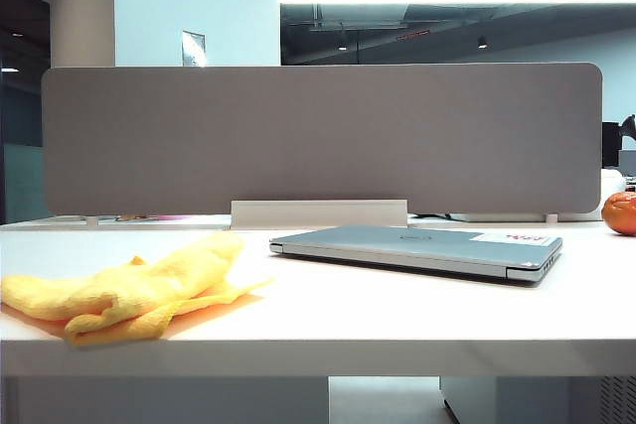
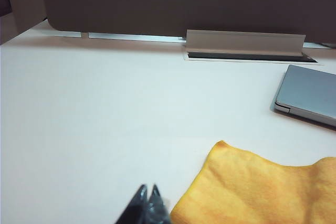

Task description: Pick up the yellow rag and put it over the laptop.

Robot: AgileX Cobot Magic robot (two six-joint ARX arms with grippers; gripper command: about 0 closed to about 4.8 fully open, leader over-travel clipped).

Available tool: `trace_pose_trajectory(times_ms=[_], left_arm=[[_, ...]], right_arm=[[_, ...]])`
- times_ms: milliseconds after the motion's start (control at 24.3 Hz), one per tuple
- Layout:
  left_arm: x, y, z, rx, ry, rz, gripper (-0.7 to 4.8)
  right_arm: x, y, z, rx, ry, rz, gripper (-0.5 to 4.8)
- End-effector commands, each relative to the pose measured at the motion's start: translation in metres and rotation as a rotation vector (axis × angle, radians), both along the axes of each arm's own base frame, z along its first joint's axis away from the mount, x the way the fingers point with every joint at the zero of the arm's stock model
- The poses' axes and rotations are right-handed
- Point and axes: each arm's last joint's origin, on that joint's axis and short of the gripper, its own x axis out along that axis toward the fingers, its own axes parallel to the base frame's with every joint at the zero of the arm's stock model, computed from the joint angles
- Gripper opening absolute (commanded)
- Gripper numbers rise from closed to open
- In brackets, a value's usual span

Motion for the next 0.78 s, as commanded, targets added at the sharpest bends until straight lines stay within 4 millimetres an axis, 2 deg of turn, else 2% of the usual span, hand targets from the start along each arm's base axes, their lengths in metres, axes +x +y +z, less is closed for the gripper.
trace_pose_trajectory(times_ms=[41,247,493,616,781], left_arm=[[0.000,-0.001,0.002,0.000,-0.010,-0.037,-0.06],[-0.002,-0.002,0.011,-0.001,-0.042,-0.066,-0.06],[0.000,-0.002,0.042,-0.004,-0.039,-0.075,-0.06],[0.011,-0.004,0.058,-0.002,0.013,-0.136,-0.06],[0.039,-0.009,0.076,-0.017,0.122,-0.267,-0.06]], right_arm=[[0.000,0.003,0.000,0.004,-0.007,0.037,0.04],[-0.001,0.004,0.000,0.002,-0.008,0.037,0.04],[0.000,0.004,0.000,0.001,-0.007,0.031,0.04],[0.000,0.004,0.000,0.001,-0.007,0.031,0.04],[0.000,0.004,0.000,0.001,-0.008,0.031,0.04]])
